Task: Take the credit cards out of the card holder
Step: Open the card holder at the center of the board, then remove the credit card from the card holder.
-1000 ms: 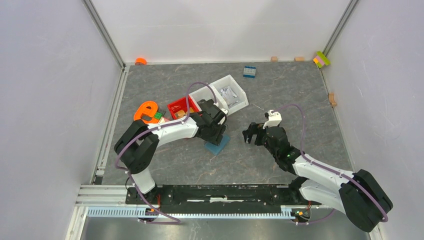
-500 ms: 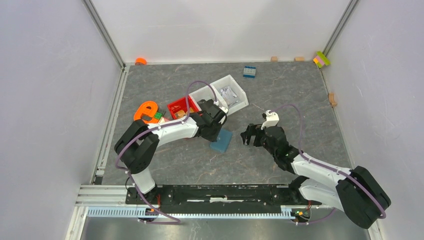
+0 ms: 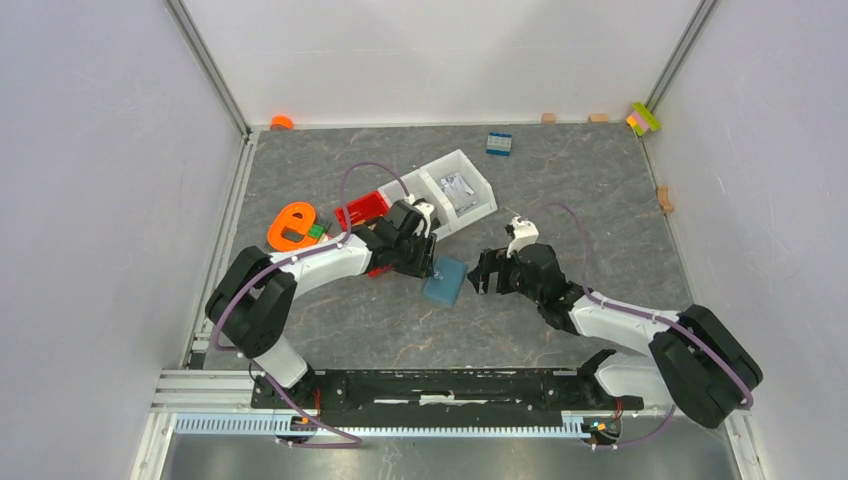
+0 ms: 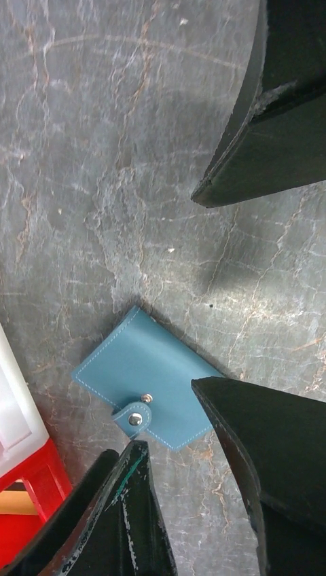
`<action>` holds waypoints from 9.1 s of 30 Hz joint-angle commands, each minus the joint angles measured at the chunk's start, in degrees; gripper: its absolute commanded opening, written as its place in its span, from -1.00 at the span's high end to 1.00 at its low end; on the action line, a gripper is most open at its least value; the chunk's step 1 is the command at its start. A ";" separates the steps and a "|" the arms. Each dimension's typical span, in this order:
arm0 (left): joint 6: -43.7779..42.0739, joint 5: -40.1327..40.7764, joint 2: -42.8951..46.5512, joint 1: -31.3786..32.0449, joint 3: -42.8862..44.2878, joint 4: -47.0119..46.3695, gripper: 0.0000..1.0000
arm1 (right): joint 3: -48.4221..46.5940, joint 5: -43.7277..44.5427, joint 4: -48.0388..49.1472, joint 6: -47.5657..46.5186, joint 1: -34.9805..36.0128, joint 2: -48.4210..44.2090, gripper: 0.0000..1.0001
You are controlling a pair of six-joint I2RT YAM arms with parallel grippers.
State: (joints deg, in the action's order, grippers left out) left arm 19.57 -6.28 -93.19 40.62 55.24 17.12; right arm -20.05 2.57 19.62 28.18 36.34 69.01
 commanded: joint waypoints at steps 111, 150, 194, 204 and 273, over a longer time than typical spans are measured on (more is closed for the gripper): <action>-4.84 -5.87 11.92 3.24 -2.80 -1.72 -0.61 | -3.92 -20.61 25.03 2.50 2.69 13.02 0.51; 5.94 -17.22 6.33 -4.44 -7.02 -14.76 0.96 | -3.91 1.29 3.94 -0.71 2.69 3.53 -0.58; 17.38 -32.74 33.96 -7.18 -28.11 -56.42 0.83 | 14.67 -7.54 28.90 7.23 -5.38 -14.44 -0.72; 19.06 -35.05 34.41 -6.95 -29.32 -61.27 0.80 | 15.74 -13.48 35.31 8.80 -6.01 -13.88 -0.68; 13.99 -27.07 15.65 -5.55 -17.02 -35.91 0.57 | 6.65 -17.81 22.71 8.22 -7.68 -1.72 0.75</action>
State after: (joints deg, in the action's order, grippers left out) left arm 35.94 -34.04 -73.84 35.00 34.20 -23.55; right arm -10.81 -18.52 50.87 41.60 28.51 66.50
